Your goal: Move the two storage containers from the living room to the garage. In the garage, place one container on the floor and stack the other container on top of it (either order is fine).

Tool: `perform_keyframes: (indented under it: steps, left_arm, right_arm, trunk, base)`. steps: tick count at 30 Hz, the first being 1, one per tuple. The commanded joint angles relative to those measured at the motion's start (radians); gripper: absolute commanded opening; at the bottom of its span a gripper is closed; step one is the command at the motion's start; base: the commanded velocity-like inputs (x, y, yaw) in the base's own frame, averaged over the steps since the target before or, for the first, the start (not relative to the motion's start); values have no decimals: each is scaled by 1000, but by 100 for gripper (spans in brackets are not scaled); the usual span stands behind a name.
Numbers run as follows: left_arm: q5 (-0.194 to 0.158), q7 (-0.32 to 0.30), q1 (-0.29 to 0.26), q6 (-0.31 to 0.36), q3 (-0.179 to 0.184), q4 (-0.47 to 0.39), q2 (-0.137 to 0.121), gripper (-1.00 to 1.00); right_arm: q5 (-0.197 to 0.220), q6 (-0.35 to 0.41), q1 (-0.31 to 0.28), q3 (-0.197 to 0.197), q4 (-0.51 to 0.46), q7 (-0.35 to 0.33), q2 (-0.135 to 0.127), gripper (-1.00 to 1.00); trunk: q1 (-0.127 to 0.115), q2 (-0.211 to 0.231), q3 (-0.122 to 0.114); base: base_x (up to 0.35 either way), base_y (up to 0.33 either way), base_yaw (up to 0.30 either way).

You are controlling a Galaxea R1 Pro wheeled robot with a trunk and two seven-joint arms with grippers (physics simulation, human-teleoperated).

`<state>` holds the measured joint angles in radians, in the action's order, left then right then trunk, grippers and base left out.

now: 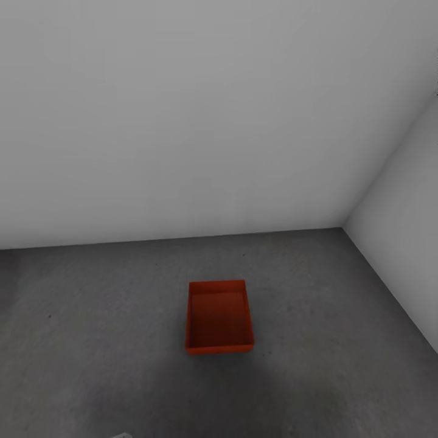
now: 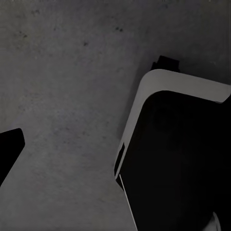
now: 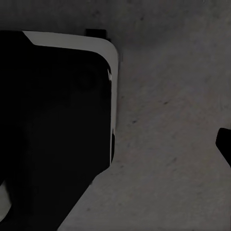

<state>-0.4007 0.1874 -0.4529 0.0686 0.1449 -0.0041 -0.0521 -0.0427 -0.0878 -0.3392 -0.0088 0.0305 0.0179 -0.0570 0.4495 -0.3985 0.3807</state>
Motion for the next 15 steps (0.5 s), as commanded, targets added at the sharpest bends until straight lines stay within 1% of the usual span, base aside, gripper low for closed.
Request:
perform_keyframes:
  steps: [1,10,15]
  left_arm:
    - [-8,3,0,4,8,-1,0,100]
    - [-36,1,-1,1,10,0,1,100]
    - [-41,-2,0,-47,10,3,5,100]
  right_arm:
    - [-4,-6,-1,-2,3,2,2,100]
    - [-1,-6,-1,-3,3,3,5,100]
    - [0,-5,-1,-3,4,3,6,100]
  trunk:
    - [1,-2,0]
    - [1,-2,-14]
    - [1,-2,-22]
  base:
    - [0,0,0]
    - [0,0,0]
    - [0,0,0]
